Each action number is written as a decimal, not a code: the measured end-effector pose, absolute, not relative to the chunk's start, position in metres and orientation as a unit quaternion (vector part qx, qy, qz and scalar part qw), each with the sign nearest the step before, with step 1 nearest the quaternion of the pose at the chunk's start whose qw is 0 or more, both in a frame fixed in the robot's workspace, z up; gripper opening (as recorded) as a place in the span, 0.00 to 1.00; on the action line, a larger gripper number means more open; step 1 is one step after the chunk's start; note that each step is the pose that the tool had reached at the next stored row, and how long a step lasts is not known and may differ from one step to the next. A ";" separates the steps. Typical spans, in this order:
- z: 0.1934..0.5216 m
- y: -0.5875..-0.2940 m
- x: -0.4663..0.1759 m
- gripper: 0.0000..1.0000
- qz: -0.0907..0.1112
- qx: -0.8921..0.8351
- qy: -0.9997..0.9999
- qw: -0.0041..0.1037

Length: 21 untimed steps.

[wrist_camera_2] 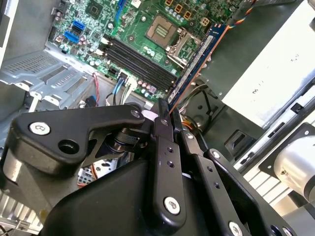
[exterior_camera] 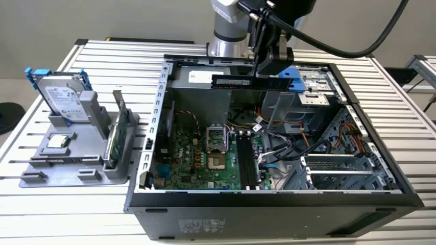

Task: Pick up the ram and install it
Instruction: 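Insert the ram into the slot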

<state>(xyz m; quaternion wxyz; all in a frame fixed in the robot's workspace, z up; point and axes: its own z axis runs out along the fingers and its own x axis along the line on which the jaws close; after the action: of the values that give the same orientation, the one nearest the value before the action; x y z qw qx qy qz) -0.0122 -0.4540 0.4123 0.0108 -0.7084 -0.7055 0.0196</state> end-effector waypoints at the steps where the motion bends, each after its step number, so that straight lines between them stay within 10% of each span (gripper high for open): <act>1: 0.412 -0.454 -0.012 0.00 0.020 -0.710 -0.704 0.011; 21: 0.412 -0.436 -0.012 0.00 0.019 -0.729 -0.684 0.011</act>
<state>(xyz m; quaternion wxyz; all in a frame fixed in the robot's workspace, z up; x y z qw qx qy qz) -0.0118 -0.4363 0.4121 0.0114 -0.7289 -0.6842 0.0193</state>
